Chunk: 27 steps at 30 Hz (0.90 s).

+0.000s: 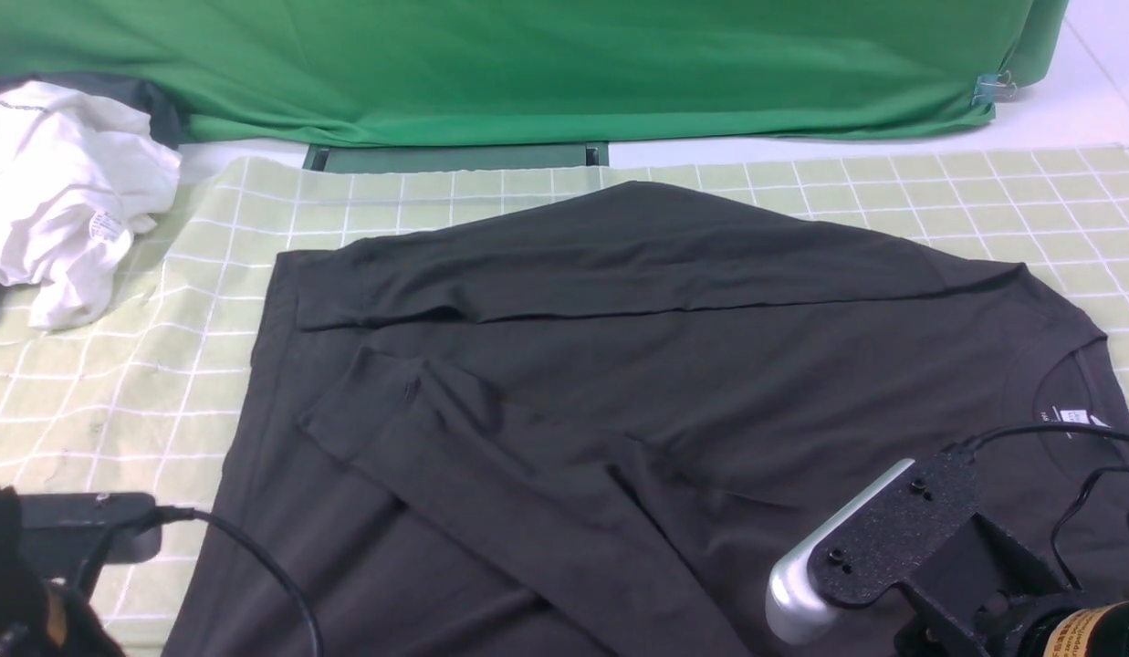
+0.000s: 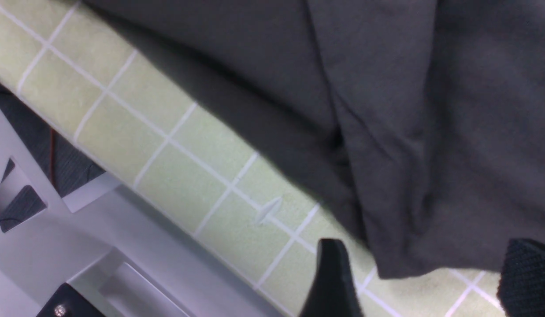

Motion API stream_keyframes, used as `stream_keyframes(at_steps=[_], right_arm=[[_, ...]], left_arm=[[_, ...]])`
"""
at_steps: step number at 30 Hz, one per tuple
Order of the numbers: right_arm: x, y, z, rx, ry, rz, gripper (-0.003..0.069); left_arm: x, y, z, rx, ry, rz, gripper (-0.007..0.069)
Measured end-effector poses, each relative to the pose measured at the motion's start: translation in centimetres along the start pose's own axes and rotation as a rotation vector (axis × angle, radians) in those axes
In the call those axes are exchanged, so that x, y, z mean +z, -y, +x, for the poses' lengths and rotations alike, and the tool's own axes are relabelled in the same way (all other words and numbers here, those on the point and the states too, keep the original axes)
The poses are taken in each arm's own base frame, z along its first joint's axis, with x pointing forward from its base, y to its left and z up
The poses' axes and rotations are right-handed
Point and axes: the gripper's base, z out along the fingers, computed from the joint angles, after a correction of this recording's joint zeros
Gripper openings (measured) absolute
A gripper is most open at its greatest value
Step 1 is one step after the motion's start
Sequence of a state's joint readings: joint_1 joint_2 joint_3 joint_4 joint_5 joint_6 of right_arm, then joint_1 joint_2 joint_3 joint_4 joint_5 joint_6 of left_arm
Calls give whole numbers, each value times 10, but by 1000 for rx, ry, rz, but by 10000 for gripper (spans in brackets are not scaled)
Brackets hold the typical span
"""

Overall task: Fold a long-sleeved shirt over a green coffee tablecloth.
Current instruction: 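Grab the top left corner of the dark shirt with the left gripper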

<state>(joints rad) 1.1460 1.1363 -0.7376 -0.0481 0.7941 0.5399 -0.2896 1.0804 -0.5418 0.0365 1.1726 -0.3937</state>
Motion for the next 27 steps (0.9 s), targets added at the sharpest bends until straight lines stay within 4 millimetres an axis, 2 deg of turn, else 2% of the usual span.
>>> stream_keyframes(at_steps=[7,10,12,14,15,16,17,18,21,23,24,25,27], right_arm=[[0,0,0,-2,5,0,471],[0,0,0,-2,5,0,471],[0,0,-1,-2,6,-1,471],[0,0,-1,-4,12,-2,471],[0,0,-1,-6,14,-1,471],[0,0,-2,-8,17,0,471],[0,0,-2,-8,17,0,471],[0,0,-2,-11,20,2,471],[0,0,-2,-13,23,4,471],[-5,-1,-8,-23,51,0,467],[-7,-2,-10,-34,59,-1,459],[-10,-3,-14,-59,77,-4,419],[-17,-5,-20,-96,103,-10,337]], left_arm=[[-1,-4,3,16,-22,-36,31],[-1,-4,3,20,-21,-45,80],[-3,-5,1,25,-10,-57,141],[-11,-7,-5,34,32,-78,207],[-21,-7,-12,32,79,-86,247],[-31,-6,-17,27,119,-84,267],[-31,-6,-17,26,119,-84,270],[-54,-4,-30,14,209,-77,280],[-79,-2,-45,14,300,-80,260],[-105,4,-71,16,399,-72,183],[-108,7,-78,22,406,-71,152],[-116,12,-91,28,429,-60,112],[-120,18,-110,32,431,-39,55]])
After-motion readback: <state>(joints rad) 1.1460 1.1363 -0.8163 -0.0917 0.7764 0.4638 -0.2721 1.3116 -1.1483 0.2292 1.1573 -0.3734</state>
